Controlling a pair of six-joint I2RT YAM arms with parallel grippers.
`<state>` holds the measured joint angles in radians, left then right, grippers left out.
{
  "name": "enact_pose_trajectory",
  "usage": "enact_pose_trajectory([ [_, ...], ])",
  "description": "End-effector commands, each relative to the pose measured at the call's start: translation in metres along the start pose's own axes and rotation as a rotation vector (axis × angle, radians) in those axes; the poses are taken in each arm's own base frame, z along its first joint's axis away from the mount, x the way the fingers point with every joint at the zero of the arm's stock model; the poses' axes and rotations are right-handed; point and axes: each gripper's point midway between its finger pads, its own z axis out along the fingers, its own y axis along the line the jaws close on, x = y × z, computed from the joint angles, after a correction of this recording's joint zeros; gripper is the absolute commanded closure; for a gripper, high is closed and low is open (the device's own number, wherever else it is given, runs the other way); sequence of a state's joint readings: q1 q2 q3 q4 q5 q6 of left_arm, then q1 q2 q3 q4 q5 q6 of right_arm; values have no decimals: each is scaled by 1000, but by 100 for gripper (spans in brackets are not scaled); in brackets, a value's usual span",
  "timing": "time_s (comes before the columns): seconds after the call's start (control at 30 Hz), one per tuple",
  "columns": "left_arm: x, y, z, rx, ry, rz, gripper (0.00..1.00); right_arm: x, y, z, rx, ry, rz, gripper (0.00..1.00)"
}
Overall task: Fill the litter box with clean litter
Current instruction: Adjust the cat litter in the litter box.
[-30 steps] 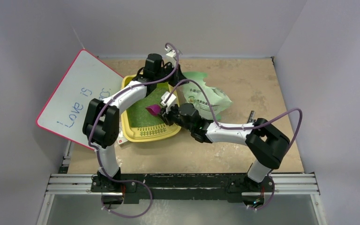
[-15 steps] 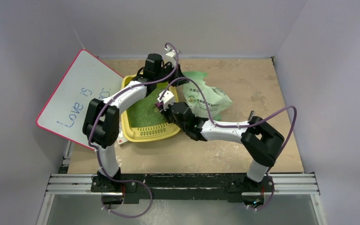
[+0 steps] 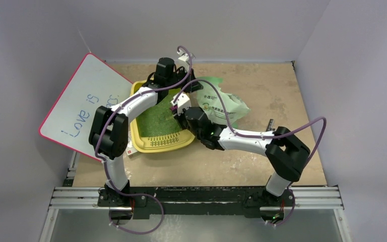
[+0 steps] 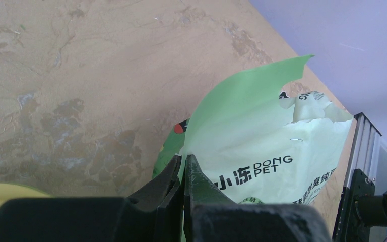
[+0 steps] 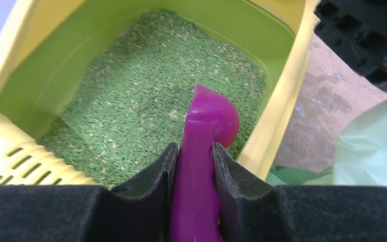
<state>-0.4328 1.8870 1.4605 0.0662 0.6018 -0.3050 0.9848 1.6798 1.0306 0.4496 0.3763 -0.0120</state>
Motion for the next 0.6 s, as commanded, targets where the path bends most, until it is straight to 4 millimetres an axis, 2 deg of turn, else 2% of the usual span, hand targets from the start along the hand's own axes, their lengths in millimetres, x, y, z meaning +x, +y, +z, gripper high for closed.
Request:
enact_pose_trajectory([
  [0.0,-16,1,0,-2,-54,20,100,-55,18,8,-88,-148,109,100],
  [0.3,-13,7,3,-19,-42,33,100,-63,36,39,-118,-220,91,100],
  [0.4,-11,11,0,-42,-24,51,100,-62,56,40,-220,-219,98,100],
  [0.43,-11,11,-1,-42,-24,54,100,-55,69,39,-291,-183,102,100],
  [0.5,-11,10,-1,-38,-24,55,100,-56,80,40,-334,-130,117,100],
  [0.57,-8,10,-1,-38,-12,58,100,-43,89,35,-375,-85,114,100],
])
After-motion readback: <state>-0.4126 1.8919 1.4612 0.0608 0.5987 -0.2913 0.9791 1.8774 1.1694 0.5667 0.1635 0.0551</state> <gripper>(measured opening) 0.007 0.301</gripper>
